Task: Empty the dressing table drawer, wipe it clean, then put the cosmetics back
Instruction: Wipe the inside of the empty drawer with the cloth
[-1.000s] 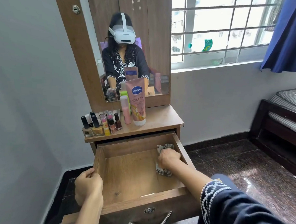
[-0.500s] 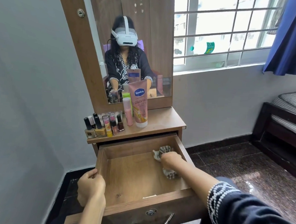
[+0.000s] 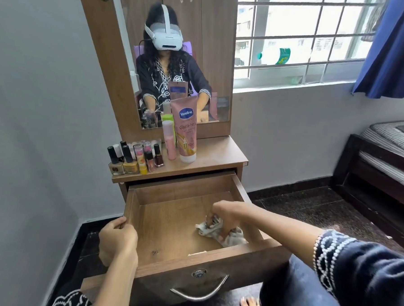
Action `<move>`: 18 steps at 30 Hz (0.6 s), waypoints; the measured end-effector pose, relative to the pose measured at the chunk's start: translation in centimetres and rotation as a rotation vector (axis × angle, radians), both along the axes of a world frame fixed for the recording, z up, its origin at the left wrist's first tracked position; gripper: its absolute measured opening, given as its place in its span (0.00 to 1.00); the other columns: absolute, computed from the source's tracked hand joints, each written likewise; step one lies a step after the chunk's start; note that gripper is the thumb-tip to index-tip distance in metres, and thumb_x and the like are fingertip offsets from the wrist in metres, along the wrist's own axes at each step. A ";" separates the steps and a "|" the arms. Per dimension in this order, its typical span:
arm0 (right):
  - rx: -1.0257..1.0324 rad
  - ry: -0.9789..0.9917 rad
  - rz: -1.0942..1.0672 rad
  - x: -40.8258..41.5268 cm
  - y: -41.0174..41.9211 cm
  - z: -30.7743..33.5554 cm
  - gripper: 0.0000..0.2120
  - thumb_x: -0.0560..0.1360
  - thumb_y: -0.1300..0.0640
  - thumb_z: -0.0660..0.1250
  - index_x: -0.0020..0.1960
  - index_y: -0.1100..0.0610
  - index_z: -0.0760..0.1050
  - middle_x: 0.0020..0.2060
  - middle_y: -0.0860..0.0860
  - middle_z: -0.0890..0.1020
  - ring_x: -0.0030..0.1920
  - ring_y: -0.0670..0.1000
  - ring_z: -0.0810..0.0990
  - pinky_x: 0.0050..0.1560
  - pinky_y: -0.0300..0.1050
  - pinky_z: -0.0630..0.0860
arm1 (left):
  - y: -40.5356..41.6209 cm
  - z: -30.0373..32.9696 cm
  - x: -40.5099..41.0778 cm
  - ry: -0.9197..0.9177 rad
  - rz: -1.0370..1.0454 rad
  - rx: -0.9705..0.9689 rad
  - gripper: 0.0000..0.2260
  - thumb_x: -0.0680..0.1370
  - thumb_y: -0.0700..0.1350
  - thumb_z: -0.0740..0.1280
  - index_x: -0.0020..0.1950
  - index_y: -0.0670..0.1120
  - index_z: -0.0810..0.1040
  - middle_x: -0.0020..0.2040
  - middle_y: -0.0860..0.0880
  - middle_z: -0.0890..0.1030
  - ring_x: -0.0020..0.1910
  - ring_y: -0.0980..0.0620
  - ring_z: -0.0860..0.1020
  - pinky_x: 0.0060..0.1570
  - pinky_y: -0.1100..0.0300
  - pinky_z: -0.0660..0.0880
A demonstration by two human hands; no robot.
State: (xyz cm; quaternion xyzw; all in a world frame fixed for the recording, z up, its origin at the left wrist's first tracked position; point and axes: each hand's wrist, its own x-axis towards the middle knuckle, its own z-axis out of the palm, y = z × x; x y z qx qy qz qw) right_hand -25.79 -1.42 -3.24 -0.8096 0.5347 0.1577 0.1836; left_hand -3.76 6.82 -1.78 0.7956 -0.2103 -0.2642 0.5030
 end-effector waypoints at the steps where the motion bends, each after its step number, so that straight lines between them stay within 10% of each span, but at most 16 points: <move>1: -0.017 -0.032 -0.057 -0.3 -0.5 0.1 0.24 0.66 0.57 0.76 0.62 0.51 0.77 0.57 0.54 0.80 0.48 0.54 0.80 0.47 0.44 0.79 | 0.1 0.0 -0.1 0.004 -0.002 0.002 0.11 0.79 0.39 0.61 0.56 0.48 0.80 0.56 0.44 0.81 0.52 0.40 0.77 0.49 0.51 0.73; 6: -0.155 -0.164 -0.268 0.1 -2.3 0.6 0.25 0.70 0.60 0.72 0.66 0.55 0.73 0.62 0.57 0.76 0.59 0.57 0.77 0.52 0.45 0.76 | 0.3 0.3 -0.2 0.008 -0.006 -0.002 0.11 0.79 0.39 0.60 0.56 0.47 0.80 0.56 0.44 0.81 0.52 0.40 0.77 0.48 0.53 0.71; 13: 0.053 0.142 -0.059 0.7 1.1 -1.4 0.29 0.74 0.58 0.66 0.72 0.57 0.58 0.62 0.59 0.71 0.48 0.56 0.82 0.45 0.46 0.81 | 0.1 0.1 -0.1 0.007 -0.003 -0.003 0.11 0.79 0.39 0.61 0.56 0.47 0.80 0.56 0.44 0.81 0.53 0.40 0.77 0.50 0.52 0.71; 18: 0.098 0.135 -0.023 0.1 2.6 -0.5 0.35 0.75 0.57 0.66 0.76 0.53 0.52 0.69 0.60 0.61 0.60 0.60 0.77 0.58 0.51 0.78 | 0.0 -0.1 0.0 0.012 0.002 0.002 0.12 0.78 0.38 0.61 0.56 0.48 0.80 0.55 0.45 0.81 0.52 0.40 0.77 0.49 0.53 0.71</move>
